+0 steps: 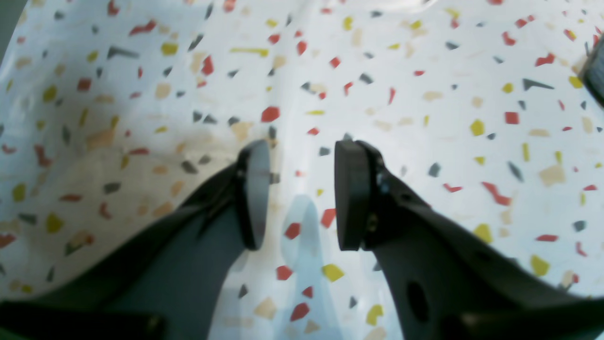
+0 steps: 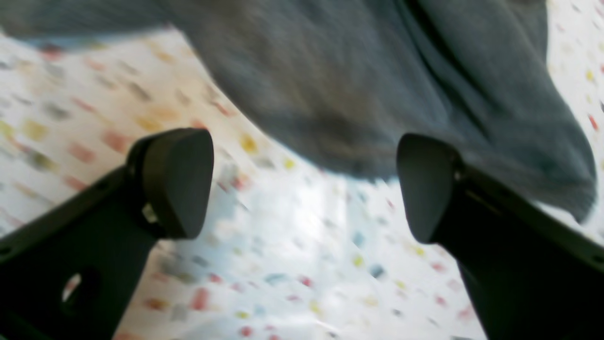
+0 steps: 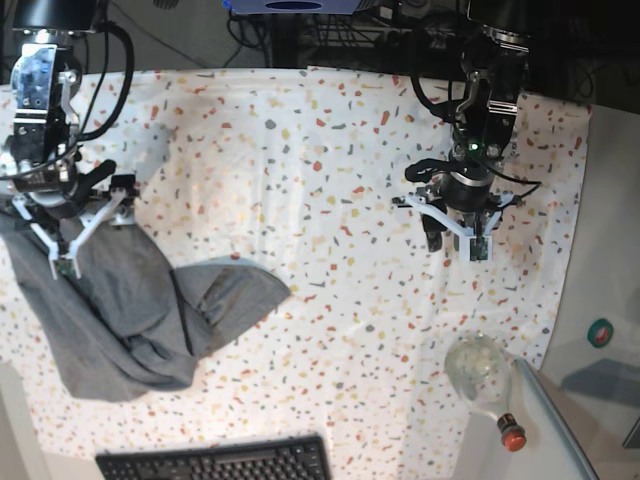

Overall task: Layout the t-shirt on the table in an organized manner, then fold the t-shirt properly
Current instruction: 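Reach the left gripper to the loose shirt end and grasp it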

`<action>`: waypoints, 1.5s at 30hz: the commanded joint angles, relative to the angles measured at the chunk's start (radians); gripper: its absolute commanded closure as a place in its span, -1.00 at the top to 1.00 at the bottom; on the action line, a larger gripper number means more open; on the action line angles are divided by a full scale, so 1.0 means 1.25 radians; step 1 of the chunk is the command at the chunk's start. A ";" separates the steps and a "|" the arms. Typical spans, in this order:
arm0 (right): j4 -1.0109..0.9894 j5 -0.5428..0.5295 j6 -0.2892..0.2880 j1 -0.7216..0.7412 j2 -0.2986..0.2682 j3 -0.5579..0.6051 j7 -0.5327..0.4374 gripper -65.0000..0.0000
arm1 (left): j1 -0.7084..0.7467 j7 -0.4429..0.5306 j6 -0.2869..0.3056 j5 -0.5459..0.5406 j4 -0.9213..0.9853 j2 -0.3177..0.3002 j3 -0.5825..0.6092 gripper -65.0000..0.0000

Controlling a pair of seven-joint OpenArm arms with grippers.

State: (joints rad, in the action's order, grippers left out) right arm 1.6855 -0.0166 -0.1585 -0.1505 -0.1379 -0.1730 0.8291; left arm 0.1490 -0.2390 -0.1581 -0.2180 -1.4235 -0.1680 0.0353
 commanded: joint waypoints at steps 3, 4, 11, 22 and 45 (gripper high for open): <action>-0.076 0.064 -0.003 0.013 -0.001 0.056 -0.097 0.77 | -0.009 0.015 -0.008 0.003 -0.010 -0.005 -0.004 -0.32; -0.108 0.089 -0.003 0.014 -0.001 0.060 -0.124 0.77 | -0.009 0.015 -0.008 0.003 -0.010 -0.005 -0.004 -0.32; -0.286 0.135 0.002 0.071 -0.002 0.046 -0.223 0.78 | -0.011 0.015 -0.008 0.003 -0.008 -0.004 -0.003 -0.32; -0.382 0.132 -0.003 0.110 -0.019 0.005 -0.243 0.28 | -0.148 0.015 -0.008 0.004 0.095 0.029 0.201 -0.32; -0.384 0.133 -0.004 0.077 -0.019 -0.001 -0.240 -1.00 | -0.428 0.019 -0.008 -0.440 0.496 0.196 0.261 -0.29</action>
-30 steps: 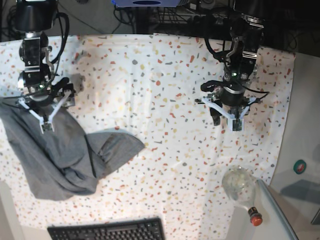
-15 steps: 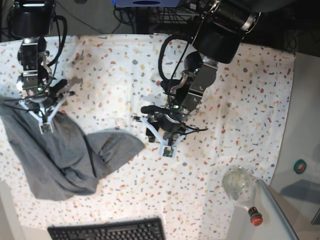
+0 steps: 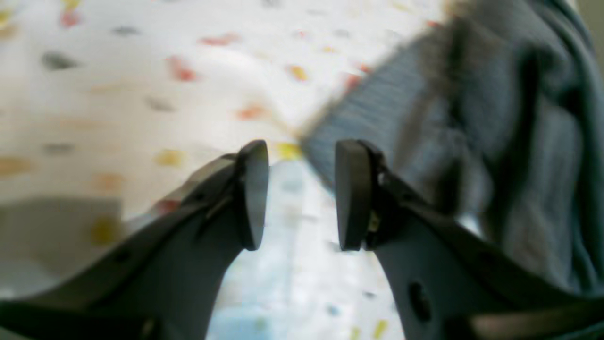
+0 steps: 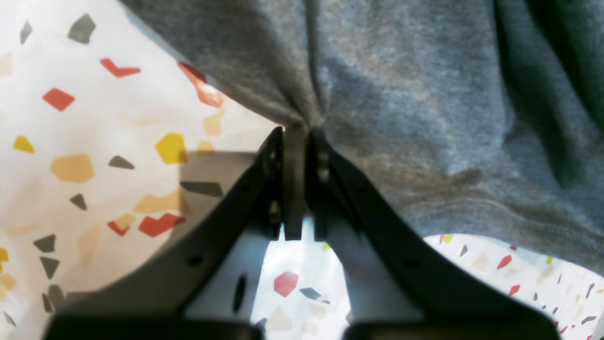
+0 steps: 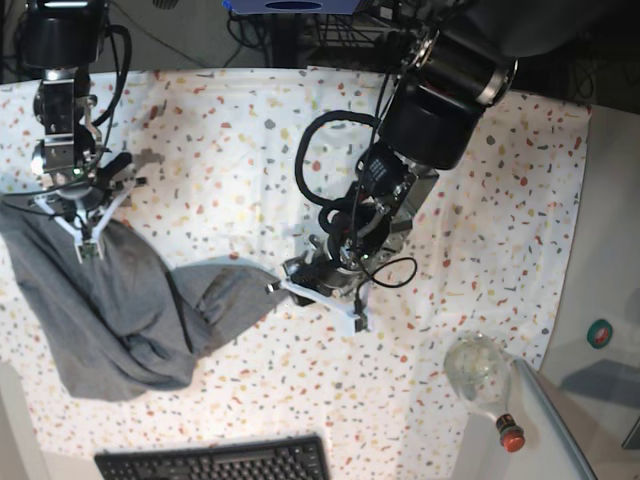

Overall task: Layout the t-shirt on the table in an organized manner, then fold the t-shirt properly
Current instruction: 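Reach the left gripper to the loose shirt end and grasp it, then lift the shirt with both grippers and stretch it apart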

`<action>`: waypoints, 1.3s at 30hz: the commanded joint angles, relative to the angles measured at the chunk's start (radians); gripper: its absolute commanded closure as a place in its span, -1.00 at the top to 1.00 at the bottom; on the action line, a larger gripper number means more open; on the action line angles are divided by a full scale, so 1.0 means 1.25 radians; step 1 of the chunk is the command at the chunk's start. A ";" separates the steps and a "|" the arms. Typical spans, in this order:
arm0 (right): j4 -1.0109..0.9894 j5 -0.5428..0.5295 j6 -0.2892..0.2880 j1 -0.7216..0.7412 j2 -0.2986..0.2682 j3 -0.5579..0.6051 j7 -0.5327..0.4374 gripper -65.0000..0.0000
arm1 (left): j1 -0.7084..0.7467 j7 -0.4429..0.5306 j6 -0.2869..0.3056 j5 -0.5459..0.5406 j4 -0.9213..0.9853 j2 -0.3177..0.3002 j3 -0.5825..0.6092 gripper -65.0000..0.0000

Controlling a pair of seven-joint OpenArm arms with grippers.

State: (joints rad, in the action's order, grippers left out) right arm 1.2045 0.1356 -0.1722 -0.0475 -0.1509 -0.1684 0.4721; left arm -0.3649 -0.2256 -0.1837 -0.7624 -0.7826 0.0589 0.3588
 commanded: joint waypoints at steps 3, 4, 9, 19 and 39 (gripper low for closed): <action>0.001 0.011 0.007 -0.006 -0.009 -0.003 0.046 -1.00 | -0.036 0.008 0.013 -0.006 0.022 0.019 -0.003 -0.30; 0.001 0.011 0.007 -0.006 -0.009 -0.002 0.046 -1.00 | -0.036 0.008 0.013 -0.006 0.026 0.019 -0.003 -0.30; 0.001 0.011 0.007 -0.007 -0.009 -0.003 0.046 -1.00 | -0.039 0.008 0.013 -0.003 0.030 0.028 0.003 -0.30; 0.001 0.011 0.007 -0.007 -0.008 -0.005 0.046 -1.00 | -0.131 0.008 0.013 -0.003 0.207 0.079 0.006 -0.31; 0.215 0.010 0.007 -0.090 -0.008 -0.006 0.045 -1.00 | -0.006 -0.068 0.013 -0.008 -0.020 -0.067 -0.164 -1.00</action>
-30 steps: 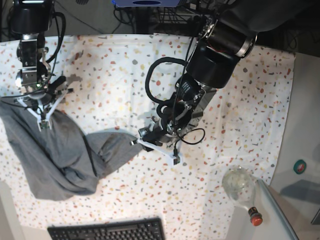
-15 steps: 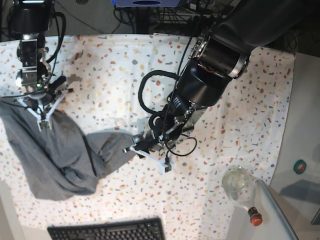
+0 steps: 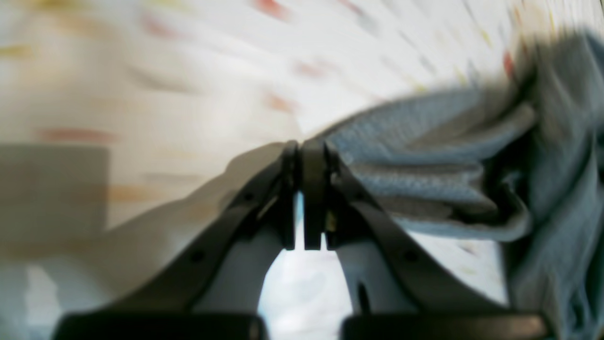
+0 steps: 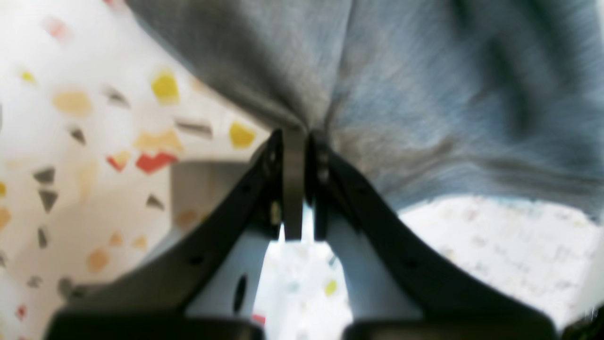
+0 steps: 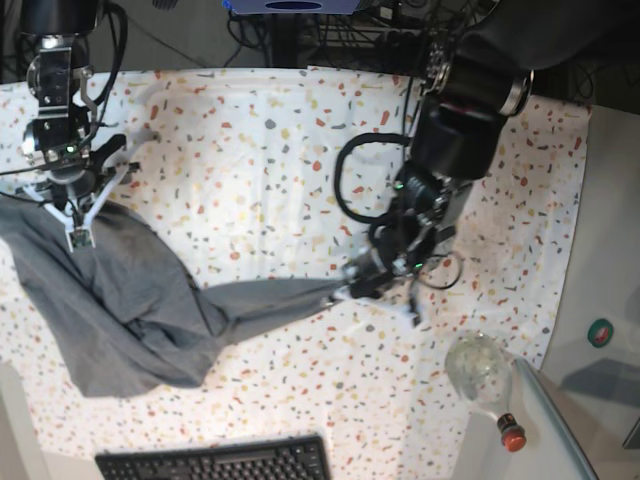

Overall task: Layout the t-shirt on the table in an organized manner, then fold the t-shirt properly
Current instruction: 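Lift the shirt with both grippers and stretch it apart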

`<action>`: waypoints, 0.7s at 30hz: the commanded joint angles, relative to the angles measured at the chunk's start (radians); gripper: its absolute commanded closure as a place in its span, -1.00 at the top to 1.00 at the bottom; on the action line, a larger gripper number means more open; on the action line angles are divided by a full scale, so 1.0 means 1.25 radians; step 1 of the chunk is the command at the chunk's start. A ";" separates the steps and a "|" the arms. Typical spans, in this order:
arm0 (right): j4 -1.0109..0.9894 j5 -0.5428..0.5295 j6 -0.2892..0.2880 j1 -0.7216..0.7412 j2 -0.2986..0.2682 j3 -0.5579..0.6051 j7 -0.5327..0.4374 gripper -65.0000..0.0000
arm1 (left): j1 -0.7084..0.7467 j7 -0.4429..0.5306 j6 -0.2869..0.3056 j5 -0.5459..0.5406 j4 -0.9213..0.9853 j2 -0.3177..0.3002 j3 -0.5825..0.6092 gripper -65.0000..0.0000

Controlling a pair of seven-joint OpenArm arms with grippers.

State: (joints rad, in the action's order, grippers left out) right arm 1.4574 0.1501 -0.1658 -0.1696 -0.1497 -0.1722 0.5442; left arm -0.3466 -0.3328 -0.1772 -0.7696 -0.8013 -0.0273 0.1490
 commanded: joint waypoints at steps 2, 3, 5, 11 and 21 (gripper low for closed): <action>0.058 -0.002 0.002 -0.017 -0.008 -0.003 -0.011 -1.00 | 0.046 -0.052 0.004 0.003 -0.155 -0.039 -0.060 -1.00; 0.081 -0.002 0.002 -0.029 -0.008 -0.004 -0.010 -1.00 | 0.074 -0.084 0.004 0.003 -0.223 -0.055 -0.081 -1.00; 0.122 -0.002 0.002 -0.056 -0.008 -0.004 -0.010 -1.00 | 0.133 -0.142 0.004 0.003 -0.340 -0.095 -0.108 -1.00; 0.175 -0.002 0.002 -0.139 -0.011 -0.004 -0.009 -1.00 | 0.365 -0.185 0.004 0.003 -0.614 -0.181 -0.190 -1.00; 0.022 0.002 -0.075 0.091 -0.074 -0.068 0.056 -1.00 | 0.401 -0.186 0.002 0.046 -0.715 -0.190 -0.222 -1.00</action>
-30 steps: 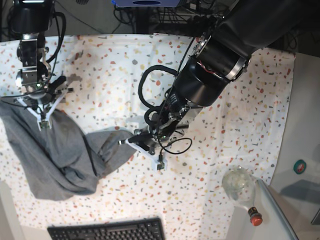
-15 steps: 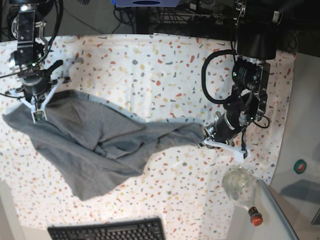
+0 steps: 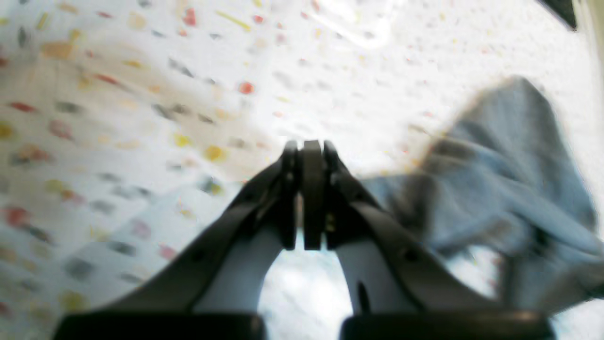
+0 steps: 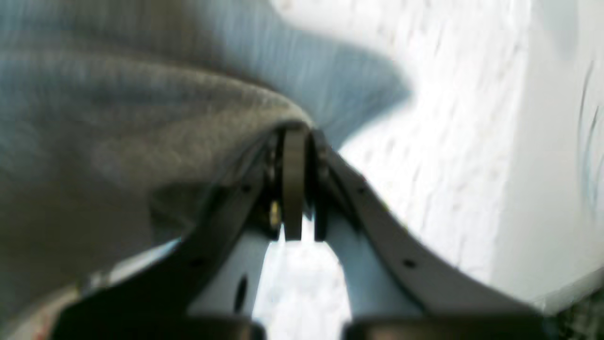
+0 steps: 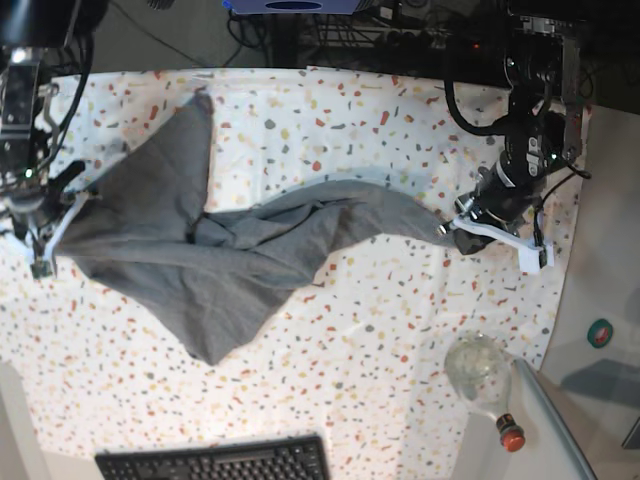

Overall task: Layout the t-shirt on the table in an organized manner, then fold the t-shirt properly
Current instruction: 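Lift the shirt with both grippers and stretch it apart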

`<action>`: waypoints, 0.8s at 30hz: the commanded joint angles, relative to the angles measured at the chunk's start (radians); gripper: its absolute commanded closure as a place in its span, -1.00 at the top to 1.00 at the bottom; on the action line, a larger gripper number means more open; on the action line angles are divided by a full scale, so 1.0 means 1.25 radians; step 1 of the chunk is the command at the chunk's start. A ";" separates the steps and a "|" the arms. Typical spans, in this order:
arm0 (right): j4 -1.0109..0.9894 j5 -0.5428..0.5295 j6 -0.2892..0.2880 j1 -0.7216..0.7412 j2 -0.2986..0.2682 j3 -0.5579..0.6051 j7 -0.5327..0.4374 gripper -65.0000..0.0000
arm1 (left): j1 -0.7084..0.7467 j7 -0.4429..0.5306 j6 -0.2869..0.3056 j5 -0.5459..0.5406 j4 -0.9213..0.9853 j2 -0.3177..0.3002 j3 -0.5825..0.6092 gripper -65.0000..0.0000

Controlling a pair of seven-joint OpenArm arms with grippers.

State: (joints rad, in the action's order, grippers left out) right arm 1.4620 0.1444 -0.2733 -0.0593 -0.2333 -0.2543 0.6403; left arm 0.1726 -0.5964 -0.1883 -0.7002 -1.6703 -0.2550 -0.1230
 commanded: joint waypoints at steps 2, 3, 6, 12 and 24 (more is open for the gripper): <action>-0.050 0.007 -0.026 0.096 -0.026 0.001 0.016 -1.00 | -0.085 0.025 0.010 0.044 0.012 -0.008 0.036 -1.00; -0.080 0.007 -0.041 0.143 -0.039 0.003 0.022 -1.00 | -0.130 0.025 -0.002 0.069 0.034 -0.008 0.067 -1.00; -0.144 0.007 -0.083 0.260 -0.051 0.004 0.026 -1.00 | -0.259 0.025 -0.077 0.089 0.115 -0.005 0.162 -1.00; -0.187 0.080 -0.110 0.486 -0.098 0.082 0.073 -1.00 | -0.549 0.025 -0.105 0.089 0.233 0.048 0.206 -1.00; -0.034 0.212 -0.111 0.647 -0.230 0.133 0.100 -1.00 | -0.875 0.026 -0.105 0.088 0.295 0.062 0.205 -1.00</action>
State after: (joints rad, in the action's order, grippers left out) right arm 1.4075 0.3969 -0.4259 0.7189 -0.5037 -0.0799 0.7731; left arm -0.8978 -0.5724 -0.3244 -0.5903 -1.2900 -0.1749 0.1326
